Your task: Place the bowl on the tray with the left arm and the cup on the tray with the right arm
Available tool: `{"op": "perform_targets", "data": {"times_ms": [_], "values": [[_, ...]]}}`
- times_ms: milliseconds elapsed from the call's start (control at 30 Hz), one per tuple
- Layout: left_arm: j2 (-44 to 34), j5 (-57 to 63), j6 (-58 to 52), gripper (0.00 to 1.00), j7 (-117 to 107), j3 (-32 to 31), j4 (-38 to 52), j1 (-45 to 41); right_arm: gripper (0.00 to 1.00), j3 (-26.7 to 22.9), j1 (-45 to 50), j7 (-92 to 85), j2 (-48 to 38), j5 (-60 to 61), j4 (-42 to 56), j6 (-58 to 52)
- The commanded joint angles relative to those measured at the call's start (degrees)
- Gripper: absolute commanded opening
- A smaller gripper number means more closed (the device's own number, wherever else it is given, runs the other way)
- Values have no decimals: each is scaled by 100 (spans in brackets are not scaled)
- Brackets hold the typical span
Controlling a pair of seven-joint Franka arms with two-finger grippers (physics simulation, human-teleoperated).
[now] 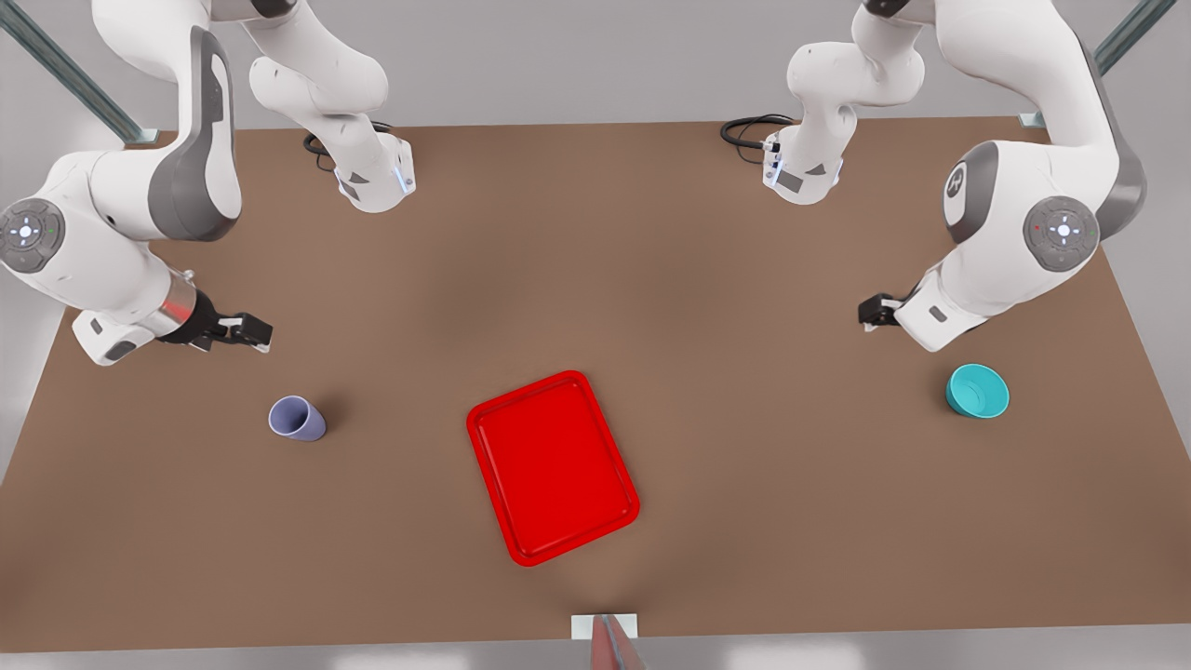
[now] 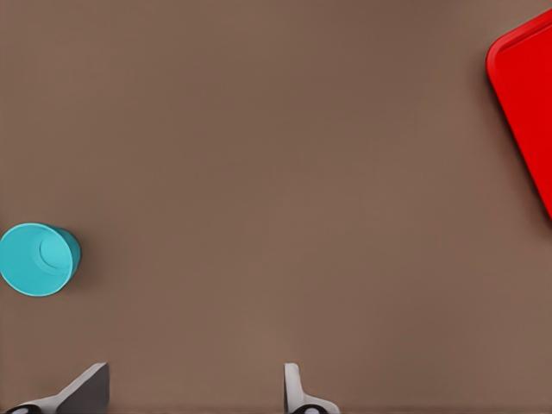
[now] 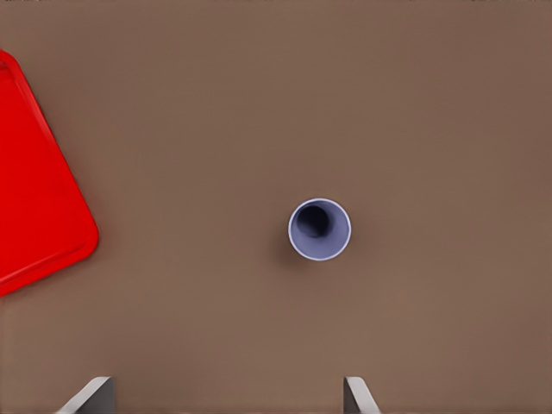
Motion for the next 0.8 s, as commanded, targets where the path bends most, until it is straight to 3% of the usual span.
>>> {"op": "perform_targets", "data": {"times_ms": [0, 100, 133, 167, 300, 433, 767], "values": [[23, 24, 9, 100, -7, 0, 0, 4, 100, 0, -2, 0, 0, 0, 0, 0], [312, 24, 149, 100, -24, 299, -263, 222, 100, 0, -2, 0, 8, 0, 0, 0], [698, -745, 429, 100, 639, 526, -272, 995, 100, 0, -2, 0, 8, 0, 0, 0], [1050, -1092, 711, 100, 1739, 984, -290, 1215, 100, 0, -2, 0, 8, 0, 0, 0], [1815, -2112, 1529, 100, 4738, 1336, -843, 2359, 100, 0, -2, 0, 43, 0, 9, 26], [2044, -2542, 2505, 100, 4406, 1345, -1195, 2526, 100, 0, -2, 0, 35, 0, 0, 26], [2809, -2938, 2997, 100, 4256, 1494, -1151, 2992, 100, 0, 7, 0, 70, 0, 0, 70]]}}
